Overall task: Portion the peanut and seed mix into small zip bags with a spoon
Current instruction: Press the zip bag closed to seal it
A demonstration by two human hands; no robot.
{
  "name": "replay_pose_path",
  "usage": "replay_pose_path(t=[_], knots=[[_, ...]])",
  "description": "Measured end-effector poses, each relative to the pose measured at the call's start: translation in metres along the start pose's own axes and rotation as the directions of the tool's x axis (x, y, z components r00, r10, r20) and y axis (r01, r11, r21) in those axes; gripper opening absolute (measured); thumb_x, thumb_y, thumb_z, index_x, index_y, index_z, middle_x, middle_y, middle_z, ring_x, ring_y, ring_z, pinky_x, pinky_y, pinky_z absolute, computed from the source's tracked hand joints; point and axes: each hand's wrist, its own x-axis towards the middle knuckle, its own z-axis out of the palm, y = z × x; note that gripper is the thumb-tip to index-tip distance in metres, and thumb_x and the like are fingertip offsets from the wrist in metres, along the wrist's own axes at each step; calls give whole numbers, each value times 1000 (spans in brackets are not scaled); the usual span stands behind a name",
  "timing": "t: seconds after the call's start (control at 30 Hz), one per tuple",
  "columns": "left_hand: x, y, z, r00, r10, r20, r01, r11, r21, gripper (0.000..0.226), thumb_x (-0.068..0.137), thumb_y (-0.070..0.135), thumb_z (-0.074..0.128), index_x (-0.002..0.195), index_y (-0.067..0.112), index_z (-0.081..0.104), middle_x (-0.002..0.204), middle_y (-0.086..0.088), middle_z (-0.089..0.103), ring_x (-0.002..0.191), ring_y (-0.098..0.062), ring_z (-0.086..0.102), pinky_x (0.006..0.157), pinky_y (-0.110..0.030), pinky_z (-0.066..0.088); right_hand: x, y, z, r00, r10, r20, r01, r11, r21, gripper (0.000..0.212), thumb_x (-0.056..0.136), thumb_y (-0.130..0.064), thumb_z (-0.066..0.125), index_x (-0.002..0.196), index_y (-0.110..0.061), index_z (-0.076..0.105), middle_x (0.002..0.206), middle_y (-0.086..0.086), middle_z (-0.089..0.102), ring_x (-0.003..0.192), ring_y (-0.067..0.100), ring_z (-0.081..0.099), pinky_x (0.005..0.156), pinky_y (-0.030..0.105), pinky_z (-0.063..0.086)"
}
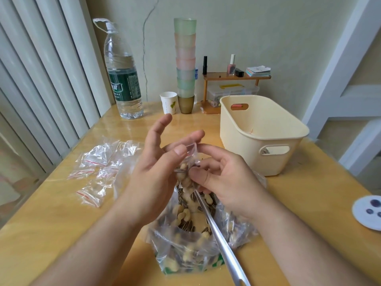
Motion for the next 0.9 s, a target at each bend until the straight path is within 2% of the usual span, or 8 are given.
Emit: replay_pose_path(t=[0.13,0.27,0.37,0.43,0.5,0.63,0.73,0.9], knots=[[3,-7,-7,996,8,-88,0,996,85,76,83,28,76,152,28,43,139,1,67,130,-14,62,101,-33,53,0,1,0,987,15,-160,5,993,120,36,81,-27,79,116,-20,73,107,7,79,77,24,75,64,29,56],[3,-12,-5,992,-48,-114,71,977,199,22,94,24,73,114,16,72,107,-1,77,98,-13,70,84,-31,56,-3,2,-2,976,-23,-215,26,1000,10,13,91,-16,79,102,-20,73,101,3,78,70,31,78,54,28,55],[2,-13,-3,994,-62,-91,78,978,192,16,95,22,68,105,9,72,102,-9,77,93,-22,71,82,-44,60,-5,3,-3,978,-29,-207,5,994,-111,19,87,-24,84,102,-24,72,102,0,77,61,30,75,46,28,47],[1,-13,-4,994,-77,-75,90,980,178,17,97,21,71,108,8,72,108,-13,77,99,-28,74,85,-52,62,-5,5,-6,976,-55,-213,13,982,-190,21,86,-29,86,101,-30,72,100,-3,76,52,29,71,52,30,47],[1,-15,-4,994,-83,-67,95,977,192,19,95,19,70,108,5,72,112,-20,75,103,-35,73,85,-53,63,-6,4,-7,974,-71,-216,22,975,-220,21,85,-33,86,100,-32,72,99,-5,76,45,27,66,56,32,49],[3,-17,-1,983,-88,-163,109,985,130,18,91,16,74,96,0,68,98,-33,67,85,-35,63,72,-48,62,-7,1,-7,979,-64,-192,30,984,-175,26,83,-36,86,103,-35,69,102,-6,74,47,14,62,52,28,48],[4,-20,-3,982,-90,-164,113,984,136,12,89,18,78,89,9,71,100,-34,70,88,-37,62,82,-75,51,-5,-1,-7,982,-57,-178,51,998,-38,26,86,-23,83,110,-30,73,92,-7,70,52,2,59,52,14,45],[4,-21,-1,978,-102,-179,113,992,52,12,93,-2,68,85,4,60,88,-17,75,76,-26,68,77,-45,52,-3,3,-8,983,-34,-179,14,994,-110,6,91,-20,80,95,-24,77,64,-11,69,53,1,55,60,20,46]])
